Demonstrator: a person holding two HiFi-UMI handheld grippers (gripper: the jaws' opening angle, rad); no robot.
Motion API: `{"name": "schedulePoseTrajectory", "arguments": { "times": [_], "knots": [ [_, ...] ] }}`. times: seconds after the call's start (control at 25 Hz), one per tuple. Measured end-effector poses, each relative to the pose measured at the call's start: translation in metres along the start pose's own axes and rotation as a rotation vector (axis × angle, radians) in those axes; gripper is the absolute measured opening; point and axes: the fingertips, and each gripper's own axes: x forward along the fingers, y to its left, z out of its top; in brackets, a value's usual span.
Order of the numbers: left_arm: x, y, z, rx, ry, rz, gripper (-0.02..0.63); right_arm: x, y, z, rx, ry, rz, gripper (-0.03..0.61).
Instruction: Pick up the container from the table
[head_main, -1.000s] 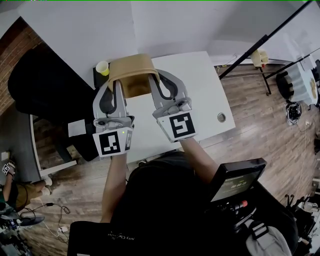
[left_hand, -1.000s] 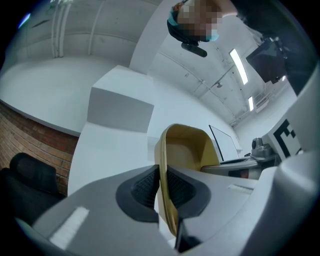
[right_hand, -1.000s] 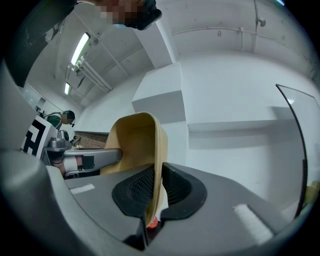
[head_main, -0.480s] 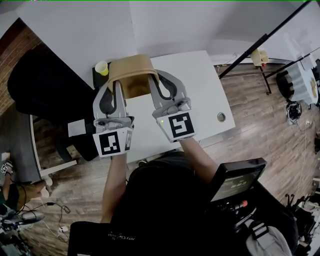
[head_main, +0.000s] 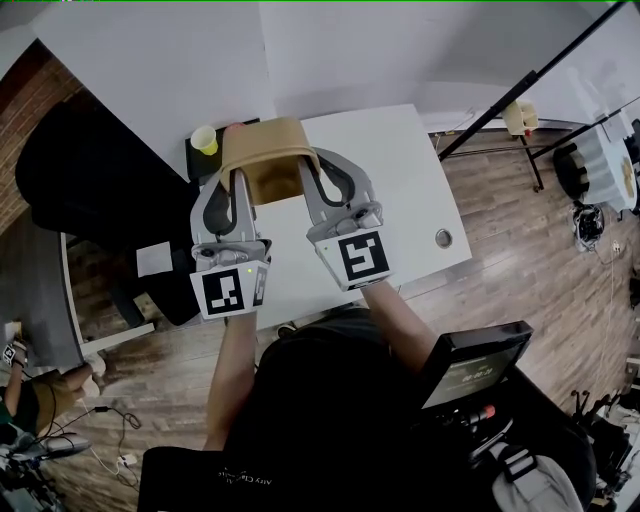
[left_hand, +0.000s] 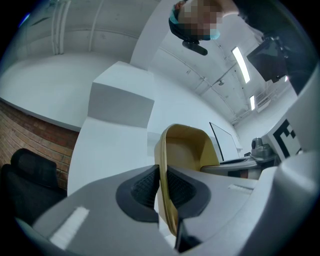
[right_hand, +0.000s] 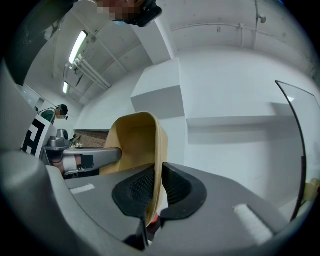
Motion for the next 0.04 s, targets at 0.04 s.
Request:
{"name": "schedulePoseTrajectory", "arguments": {
  "times": [0.04],
  "knots": [
    [-0.0005,-0.0003,-0.0007,-0.002,0.004,0.000,0.021,-0.0005,0.0002,-0.0005,0.002,0.002,0.000,0.029]
  ]
}}
